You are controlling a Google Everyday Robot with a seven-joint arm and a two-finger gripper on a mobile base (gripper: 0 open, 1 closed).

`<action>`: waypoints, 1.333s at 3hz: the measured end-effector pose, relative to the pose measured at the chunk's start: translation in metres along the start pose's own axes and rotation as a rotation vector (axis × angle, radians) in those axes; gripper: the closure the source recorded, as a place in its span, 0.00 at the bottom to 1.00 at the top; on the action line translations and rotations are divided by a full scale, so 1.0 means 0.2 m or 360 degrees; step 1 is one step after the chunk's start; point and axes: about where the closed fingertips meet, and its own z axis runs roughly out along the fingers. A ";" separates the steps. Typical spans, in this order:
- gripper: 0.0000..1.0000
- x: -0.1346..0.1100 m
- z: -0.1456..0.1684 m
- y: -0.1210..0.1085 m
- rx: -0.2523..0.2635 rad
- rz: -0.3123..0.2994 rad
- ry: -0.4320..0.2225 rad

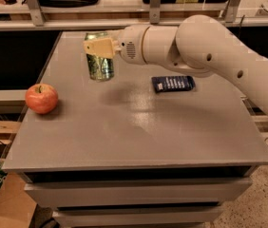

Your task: Place green can upright

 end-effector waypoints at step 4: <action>1.00 0.03 0.02 0.14 -0.0208 -0.0189 -0.0094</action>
Offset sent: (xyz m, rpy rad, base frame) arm -0.0130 0.0072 -0.0015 -0.0039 -0.1226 0.1231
